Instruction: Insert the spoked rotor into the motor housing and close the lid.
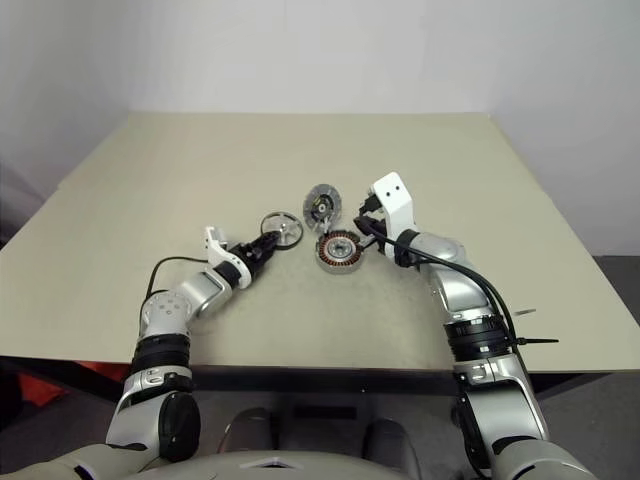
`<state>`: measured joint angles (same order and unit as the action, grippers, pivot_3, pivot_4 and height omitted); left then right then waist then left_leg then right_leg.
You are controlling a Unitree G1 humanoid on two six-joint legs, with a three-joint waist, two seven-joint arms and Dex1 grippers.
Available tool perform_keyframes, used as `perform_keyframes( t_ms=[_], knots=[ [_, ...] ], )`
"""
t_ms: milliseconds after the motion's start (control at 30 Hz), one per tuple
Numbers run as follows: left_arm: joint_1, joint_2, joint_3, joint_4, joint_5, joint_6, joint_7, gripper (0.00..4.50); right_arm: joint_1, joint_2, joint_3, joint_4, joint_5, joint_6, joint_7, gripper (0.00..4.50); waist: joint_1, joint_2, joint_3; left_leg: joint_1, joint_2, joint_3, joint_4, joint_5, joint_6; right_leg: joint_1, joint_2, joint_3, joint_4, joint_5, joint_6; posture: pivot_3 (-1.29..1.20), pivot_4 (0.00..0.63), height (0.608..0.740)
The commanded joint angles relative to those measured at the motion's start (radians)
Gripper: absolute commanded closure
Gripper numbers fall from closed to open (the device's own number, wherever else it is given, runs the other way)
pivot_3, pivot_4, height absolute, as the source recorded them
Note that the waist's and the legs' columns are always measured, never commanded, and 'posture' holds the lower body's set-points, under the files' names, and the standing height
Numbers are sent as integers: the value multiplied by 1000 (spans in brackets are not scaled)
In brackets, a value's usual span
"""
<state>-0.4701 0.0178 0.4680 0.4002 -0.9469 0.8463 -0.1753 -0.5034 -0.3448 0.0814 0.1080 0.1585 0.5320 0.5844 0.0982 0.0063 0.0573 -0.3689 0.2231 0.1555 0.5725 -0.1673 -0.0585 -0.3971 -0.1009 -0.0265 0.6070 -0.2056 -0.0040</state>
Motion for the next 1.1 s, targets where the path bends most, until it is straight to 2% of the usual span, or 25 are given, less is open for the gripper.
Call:
perform_keyframes(
  t_ms=[33, 167, 467, 633, 800, 933, 1100],
  knots=[
    [-5, 7, 0, -14, -2, -10, -25, 2942, -15, -8, -18, -23, 3, -18, -6, 4500, 0, 0, 0, 0, 0, 0, 0, 0, 0, 0, 0, 0, 0, 0, 0, 0, 0, 740],
    [10, 4, 3, -33, -2, -6, -28, 4122, -13, -7, -16, -20, 1, -20, -7, 4500, -1, 0, 0, 1, 0, 0, 0, 0, 0, 1, 0, 0, 1, 0, 0, 0, 0, 740],
    [63, 7, 21, -111, -50, 38, -20, 4143, -10, -8, -9, -18, -4, -23, -5, 4500, -4, 0, 0, 1, 0, 0, 0, 0, 0, 1, 0, 0, 0, 0, 0, 0, 0, 740],
    [135, 57, 70, -235, -219, 205, 9, 4143, -6, -16, -12, -18, -6, -25, -1, 4500, -5, 0, 0, 0, 1, 0, -1, 0, 0, -1, 2, 0, 0, 0, 0, 0, 0, 740],
    [175, 142, 90, -279, -397, 387, 47, 4143, -12, -23, -16, -2, -6, -34, -1, 4500, -3, 0, 0, 0, 2, 0, 0, -1, 1, -1, 5, 1, 0, 0, 0, 0, 0, 740],
    [184, 197, 57, -280, -475, 482, 45, 4143, -19, -27, -18, 12, -9, -44, -2, 4500, -2, 0, 0, 0, 1, -1, 1, -1, 1, 0, 5, 1, 1, 0, 0, 0, 0, 740],
    [159, 202, -43, -282, -512, 566, 32, 4143, -38, -45, -35, 46, -13, -60, -9, 4500, -2, 0, 0, 0, 1, -1, 1, 0, 0, 0, 5, 2, 1, 0, 0, 0, 0, 740]
  ],
)
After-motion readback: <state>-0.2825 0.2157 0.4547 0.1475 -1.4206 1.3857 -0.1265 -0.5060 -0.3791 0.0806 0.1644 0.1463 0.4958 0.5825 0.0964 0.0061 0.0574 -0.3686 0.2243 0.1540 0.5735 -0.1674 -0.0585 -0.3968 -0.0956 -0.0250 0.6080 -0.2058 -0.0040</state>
